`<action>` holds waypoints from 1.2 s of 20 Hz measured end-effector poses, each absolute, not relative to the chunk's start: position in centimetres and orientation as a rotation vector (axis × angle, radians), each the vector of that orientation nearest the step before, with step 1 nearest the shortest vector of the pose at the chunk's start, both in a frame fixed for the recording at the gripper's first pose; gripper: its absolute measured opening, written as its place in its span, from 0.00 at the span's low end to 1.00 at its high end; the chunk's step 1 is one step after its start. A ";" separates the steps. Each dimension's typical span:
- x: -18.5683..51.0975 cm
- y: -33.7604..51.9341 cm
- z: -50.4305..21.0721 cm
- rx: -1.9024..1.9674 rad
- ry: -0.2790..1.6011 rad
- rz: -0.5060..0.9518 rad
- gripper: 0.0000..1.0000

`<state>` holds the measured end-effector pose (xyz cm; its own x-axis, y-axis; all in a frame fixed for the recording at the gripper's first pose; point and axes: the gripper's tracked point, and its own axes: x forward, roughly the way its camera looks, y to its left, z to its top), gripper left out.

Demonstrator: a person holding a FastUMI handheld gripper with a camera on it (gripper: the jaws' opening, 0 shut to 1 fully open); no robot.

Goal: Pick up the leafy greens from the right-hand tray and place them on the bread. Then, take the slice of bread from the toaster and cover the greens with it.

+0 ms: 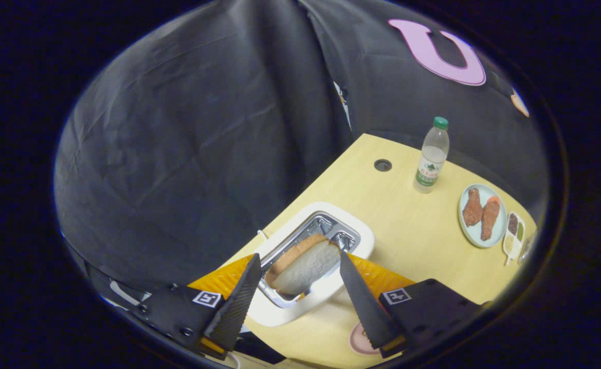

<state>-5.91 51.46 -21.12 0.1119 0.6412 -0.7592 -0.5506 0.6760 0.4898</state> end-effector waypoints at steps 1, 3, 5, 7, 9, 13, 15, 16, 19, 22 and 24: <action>-5.6 51.7 -21.4 0.096 1.173 0.863 0.98; -5.4 51.9 -22.5 0.083 1.191 0.843 0.98; -6.0 52.2 -23.1 0.065 1.200 0.830 0.98; -6.3 52.2 -23.7 0.044 1.211 0.820 0.98; -6.3 52.2 -23.9 0.028 1.219 0.818 0.98; -6.8 51.2 -24.4 -0.007 1.225 0.821 0.68; -7.2 51.0 -24.4 0.006 1.234 0.831 0.53; -7.1 50.8 -24.4 0.009 1.239 0.831 0.46; -7.2 50.2 -24.0 0.045 1.238 0.846 0.24; -7.0 49.7 -22.4 0.095 1.205 0.868 0.09; -6.7 49.0 -21.1 0.135 1.184 0.877 0.09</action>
<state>-6.67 49.00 -21.14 0.0986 0.6566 -0.7478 -0.5243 0.6730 0.5217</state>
